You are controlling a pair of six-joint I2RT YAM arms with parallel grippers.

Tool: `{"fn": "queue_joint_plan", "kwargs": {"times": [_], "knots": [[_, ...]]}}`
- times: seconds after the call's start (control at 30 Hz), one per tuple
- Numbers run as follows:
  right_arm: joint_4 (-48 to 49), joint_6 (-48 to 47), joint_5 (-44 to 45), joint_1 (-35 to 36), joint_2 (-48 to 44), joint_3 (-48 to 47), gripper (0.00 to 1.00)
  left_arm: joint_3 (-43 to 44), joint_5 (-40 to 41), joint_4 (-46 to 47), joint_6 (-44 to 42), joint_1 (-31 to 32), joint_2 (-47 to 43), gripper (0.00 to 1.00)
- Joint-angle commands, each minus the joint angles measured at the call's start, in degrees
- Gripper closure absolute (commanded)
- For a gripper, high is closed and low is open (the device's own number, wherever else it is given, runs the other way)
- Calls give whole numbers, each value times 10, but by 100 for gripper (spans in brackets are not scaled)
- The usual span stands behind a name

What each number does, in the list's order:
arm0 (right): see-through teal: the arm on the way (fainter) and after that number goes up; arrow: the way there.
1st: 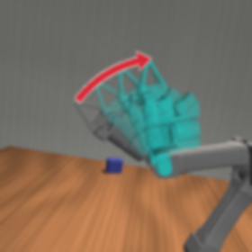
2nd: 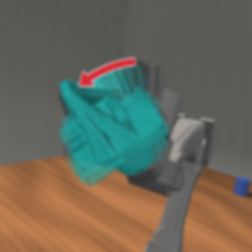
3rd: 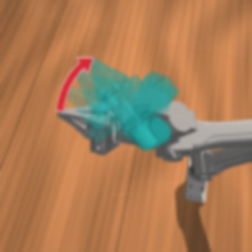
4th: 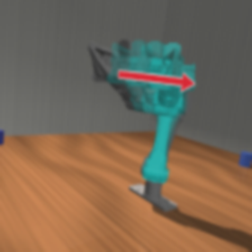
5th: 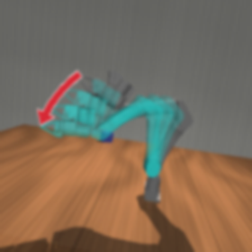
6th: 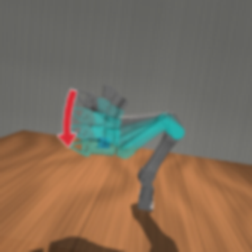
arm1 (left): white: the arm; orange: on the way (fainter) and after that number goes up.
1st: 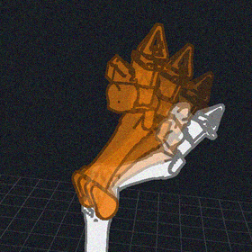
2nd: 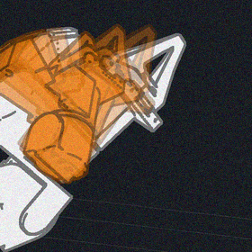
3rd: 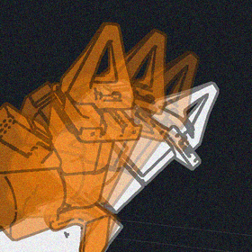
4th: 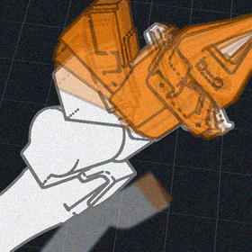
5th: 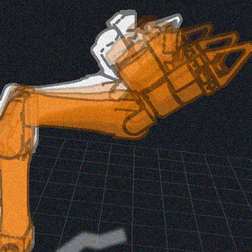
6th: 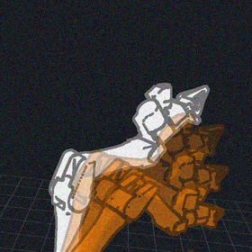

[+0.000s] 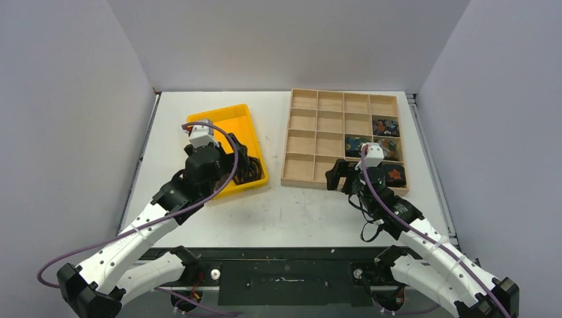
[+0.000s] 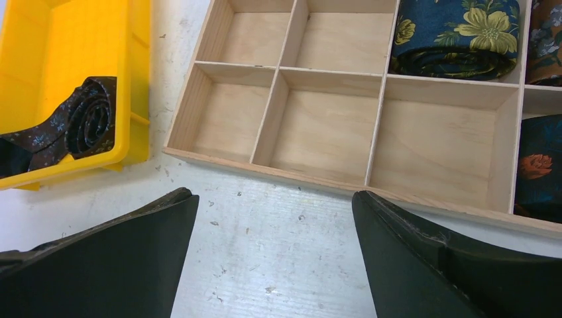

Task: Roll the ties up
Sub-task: Pick up the tie from the bin.

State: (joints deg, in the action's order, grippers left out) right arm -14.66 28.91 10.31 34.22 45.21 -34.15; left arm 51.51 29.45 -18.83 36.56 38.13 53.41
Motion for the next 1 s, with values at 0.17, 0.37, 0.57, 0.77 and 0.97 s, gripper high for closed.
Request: {"fn": "queue_joint_plan", "kwargs": {"times": [0.17, 0.37, 0.57, 0.77, 0.97], "knots": [[16, -8, 13, 7, -5, -11, 10, -52, 79, 34, -133, 10, -43, 4], [31, 25, 52, 11, -21, 10, 10, -51, 121, 3, -83, -6, -10, 4], [61, 38, 42, 11, -34, 40, 10, 0, -99, -42, 9, -152, 113, 4], [51, 23, -2, 12, 0, 34, 10, 43, -233, -19, -32, -205, 231, 8], [66, 22, -25, 14, -4, 48, 10, 139, -202, -88, -103, -165, 369, 0]]}}
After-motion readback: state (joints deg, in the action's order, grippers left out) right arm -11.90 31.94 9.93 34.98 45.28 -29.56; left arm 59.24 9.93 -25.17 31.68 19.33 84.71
